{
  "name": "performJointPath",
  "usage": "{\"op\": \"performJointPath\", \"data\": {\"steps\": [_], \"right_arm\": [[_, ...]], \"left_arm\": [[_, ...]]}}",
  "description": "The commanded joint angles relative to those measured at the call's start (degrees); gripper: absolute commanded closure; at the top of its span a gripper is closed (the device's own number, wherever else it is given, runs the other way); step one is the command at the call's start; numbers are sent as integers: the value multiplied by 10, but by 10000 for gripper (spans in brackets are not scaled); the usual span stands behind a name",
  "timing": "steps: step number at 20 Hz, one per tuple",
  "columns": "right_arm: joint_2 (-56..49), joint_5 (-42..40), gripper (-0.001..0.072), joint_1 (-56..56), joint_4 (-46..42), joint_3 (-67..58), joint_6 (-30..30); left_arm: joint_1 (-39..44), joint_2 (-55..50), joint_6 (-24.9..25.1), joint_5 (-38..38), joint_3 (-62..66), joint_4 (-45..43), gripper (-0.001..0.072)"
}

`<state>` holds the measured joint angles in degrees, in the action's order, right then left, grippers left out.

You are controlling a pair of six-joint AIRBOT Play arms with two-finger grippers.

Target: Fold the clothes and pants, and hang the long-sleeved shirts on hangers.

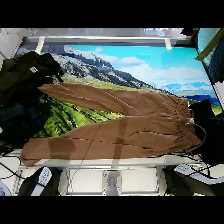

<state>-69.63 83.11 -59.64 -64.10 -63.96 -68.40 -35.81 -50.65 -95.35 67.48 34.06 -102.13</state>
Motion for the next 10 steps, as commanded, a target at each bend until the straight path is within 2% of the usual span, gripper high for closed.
{"op": "performJointPath", "data": {"steps": [1, 2, 6, 10], "right_arm": [[2, 46, 347, 0, 12, -2, 0], [4, 55, 347, 0, 14, -2, 0], [23, 68, 347, 0, 18, -2, -4], [40, 79, 347, 0, 26, -2, -16]], "left_arm": [[-5, -84, 77, -9, -1, 4, 28], [-9, -93, 91, -17, -1, 4, 64], [-52, -97, 98, -44, 19, 11, 72], [-110, -93, 114, -43, 80, 100, 73]]}}
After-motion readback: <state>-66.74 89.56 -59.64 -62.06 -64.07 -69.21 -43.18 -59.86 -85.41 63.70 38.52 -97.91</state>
